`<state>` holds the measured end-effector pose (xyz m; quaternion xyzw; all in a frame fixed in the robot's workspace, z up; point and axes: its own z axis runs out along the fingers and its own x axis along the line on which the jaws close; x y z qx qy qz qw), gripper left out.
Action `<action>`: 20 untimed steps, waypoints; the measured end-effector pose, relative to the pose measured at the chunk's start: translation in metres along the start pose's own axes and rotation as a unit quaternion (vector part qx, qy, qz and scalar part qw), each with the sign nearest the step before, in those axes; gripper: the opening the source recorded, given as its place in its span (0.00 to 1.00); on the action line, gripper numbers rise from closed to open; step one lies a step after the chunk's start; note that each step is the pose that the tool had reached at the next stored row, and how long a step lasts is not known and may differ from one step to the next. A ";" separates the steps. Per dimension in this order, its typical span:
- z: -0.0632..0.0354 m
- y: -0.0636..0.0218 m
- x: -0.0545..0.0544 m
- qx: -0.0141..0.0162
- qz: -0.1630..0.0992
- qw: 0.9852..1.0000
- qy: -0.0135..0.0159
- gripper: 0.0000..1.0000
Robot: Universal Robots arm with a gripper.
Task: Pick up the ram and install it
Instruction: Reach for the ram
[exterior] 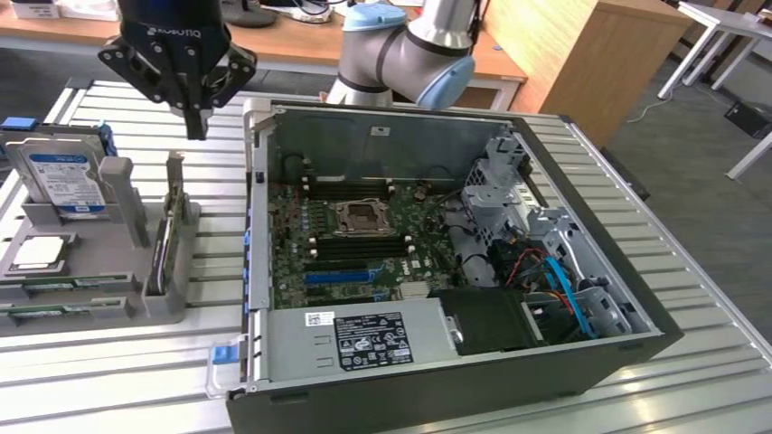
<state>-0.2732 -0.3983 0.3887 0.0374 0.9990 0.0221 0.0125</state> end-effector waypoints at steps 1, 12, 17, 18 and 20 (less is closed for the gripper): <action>0.0000 -0.0002 0.002 0.000 0.000 1.000 0.000 0.11; 0.0004 -0.0011 0.029 0.000 0.000 1.000 0.000 0.11; 0.0005 -0.0015 0.040 0.000 0.000 1.000 0.000 0.11; 0.0005 -0.0015 0.042 0.000 0.000 1.000 0.000 0.11; 0.0006 -0.0016 0.046 0.000 0.000 1.000 0.000 0.11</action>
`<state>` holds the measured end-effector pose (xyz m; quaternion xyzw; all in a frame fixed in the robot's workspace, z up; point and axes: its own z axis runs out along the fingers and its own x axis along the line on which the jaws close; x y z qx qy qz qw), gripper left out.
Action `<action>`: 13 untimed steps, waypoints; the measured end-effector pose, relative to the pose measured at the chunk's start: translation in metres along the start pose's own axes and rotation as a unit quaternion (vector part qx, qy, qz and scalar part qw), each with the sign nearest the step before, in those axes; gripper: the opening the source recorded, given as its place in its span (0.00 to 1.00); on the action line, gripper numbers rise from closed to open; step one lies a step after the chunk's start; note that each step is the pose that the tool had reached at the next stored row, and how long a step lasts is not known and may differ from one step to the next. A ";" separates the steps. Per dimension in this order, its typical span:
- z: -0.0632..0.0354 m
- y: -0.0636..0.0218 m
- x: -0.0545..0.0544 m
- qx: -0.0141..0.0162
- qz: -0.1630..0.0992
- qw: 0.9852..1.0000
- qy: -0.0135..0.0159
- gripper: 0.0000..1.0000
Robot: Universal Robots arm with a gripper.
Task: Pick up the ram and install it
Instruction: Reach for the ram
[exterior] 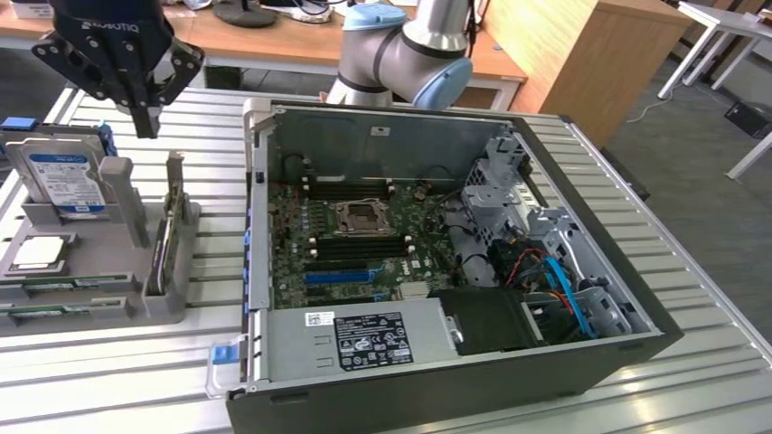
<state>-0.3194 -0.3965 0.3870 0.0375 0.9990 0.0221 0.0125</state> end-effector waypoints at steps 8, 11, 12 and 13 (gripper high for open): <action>0.0001 -0.0008 0.014 0.000 0.000 1.000 0.000 0.11; 0.0002 -0.0012 0.021 0.000 0.000 1.000 0.000 0.11; 0.0002 -0.0013 0.023 0.000 0.000 1.000 0.000 0.11; 0.0002 -0.0014 0.025 0.000 0.000 1.000 0.000 0.11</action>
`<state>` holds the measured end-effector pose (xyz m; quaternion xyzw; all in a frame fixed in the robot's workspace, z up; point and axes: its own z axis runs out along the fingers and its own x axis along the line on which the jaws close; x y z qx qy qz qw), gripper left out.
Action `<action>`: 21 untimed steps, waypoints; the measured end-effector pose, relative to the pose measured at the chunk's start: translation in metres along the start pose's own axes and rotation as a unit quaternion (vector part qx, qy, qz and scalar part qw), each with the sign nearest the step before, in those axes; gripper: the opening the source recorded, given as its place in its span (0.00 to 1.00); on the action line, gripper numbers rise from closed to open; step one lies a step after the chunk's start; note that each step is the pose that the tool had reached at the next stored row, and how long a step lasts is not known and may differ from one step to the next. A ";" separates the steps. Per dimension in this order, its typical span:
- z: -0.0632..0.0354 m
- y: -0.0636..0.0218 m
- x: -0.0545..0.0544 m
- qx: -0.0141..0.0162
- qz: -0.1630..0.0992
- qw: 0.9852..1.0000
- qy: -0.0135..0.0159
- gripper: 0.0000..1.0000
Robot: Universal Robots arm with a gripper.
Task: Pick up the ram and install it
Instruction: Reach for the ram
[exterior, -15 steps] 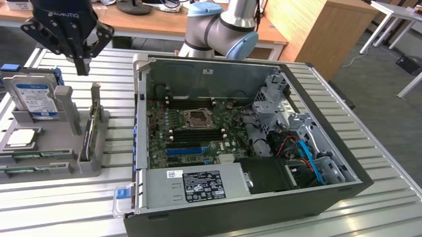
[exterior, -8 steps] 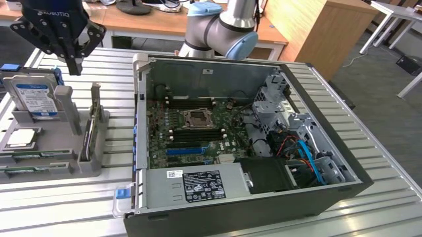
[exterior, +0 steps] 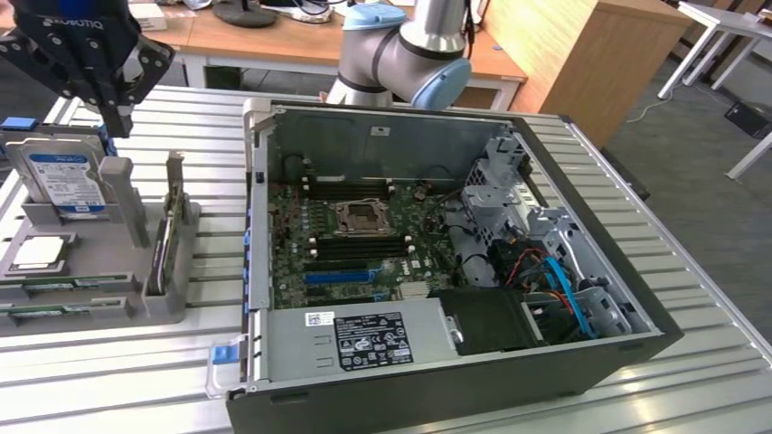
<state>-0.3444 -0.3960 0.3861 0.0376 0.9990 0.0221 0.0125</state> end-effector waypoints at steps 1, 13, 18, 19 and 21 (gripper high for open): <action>0.0000 -0.0001 0.002 0.000 0.000 1.000 0.000 0.11; 0.0003 -0.0011 0.031 0.000 0.000 1.000 0.000 0.11; 0.0005 -0.0015 0.043 0.000 0.000 1.000 0.000 0.11; 0.0005 -0.0016 0.045 0.000 0.000 1.000 0.000 0.11; 0.0005 -0.0017 0.050 0.000 0.000 1.000 0.000 0.11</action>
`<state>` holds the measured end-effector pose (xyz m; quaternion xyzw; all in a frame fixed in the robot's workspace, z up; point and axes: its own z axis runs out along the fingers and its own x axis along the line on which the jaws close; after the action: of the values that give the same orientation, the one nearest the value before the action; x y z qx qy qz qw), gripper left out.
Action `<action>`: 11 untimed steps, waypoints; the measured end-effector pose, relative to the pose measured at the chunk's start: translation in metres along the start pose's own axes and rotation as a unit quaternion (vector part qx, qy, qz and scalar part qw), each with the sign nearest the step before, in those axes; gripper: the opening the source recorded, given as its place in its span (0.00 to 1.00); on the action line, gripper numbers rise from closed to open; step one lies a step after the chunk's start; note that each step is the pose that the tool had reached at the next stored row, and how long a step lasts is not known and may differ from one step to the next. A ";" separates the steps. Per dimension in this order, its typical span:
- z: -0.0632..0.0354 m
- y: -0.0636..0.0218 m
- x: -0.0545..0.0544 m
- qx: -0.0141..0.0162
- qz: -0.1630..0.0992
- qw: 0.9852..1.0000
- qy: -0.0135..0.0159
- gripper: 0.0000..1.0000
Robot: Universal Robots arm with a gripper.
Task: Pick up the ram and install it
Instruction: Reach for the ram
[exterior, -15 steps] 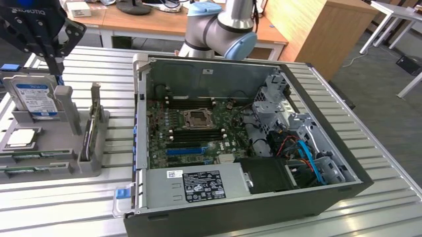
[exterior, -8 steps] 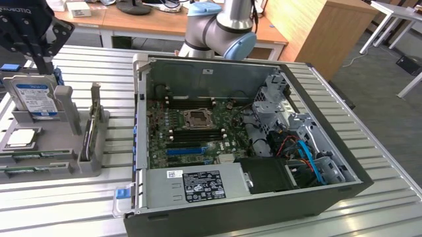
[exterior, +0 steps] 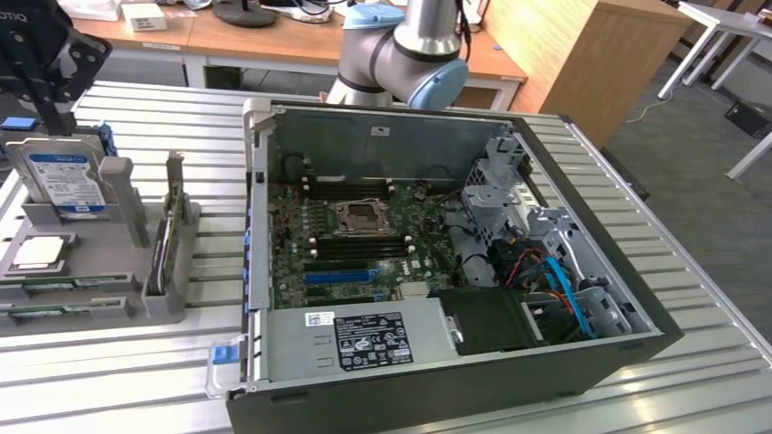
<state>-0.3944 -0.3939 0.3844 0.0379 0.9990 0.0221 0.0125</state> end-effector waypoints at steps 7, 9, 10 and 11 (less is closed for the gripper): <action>0.0002 -0.0007 0.018 0.000 0.000 1.000 0.000 0.11; 0.0004 -0.0009 0.023 0.000 0.000 1.000 0.000 0.11; 0.0004 -0.0011 0.025 0.000 0.000 1.000 0.000 0.11; 0.0004 -0.0012 0.028 0.000 0.000 1.000 0.000 0.11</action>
<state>-0.4226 -0.3930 0.3833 0.0380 0.9990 0.0221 0.0125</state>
